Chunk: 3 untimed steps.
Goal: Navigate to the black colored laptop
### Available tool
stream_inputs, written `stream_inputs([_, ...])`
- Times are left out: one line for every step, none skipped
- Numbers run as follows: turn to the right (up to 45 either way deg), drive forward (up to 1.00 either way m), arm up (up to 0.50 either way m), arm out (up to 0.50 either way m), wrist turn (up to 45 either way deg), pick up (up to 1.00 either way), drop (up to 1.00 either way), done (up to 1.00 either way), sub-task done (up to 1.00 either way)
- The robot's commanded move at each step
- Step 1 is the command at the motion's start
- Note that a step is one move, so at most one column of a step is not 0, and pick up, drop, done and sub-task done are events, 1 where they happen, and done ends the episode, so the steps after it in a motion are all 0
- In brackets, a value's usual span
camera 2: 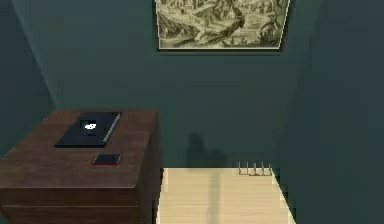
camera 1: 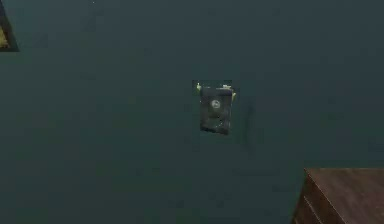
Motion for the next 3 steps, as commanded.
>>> stream_inputs([-45.0, 0.00, 0.00, 0.00, 0.0, 0.00, 0.00, 0.00, 0.00])
stream_inputs([-45.0, 0.00, 0.00, 0.00, 0.0, 0.00, 0.00, 0.00, 0.00])
stream_inputs([0.0, 1.00, 0.00, 0.00, 0.0, 0.00, 0.00, 0.00, 0.00])
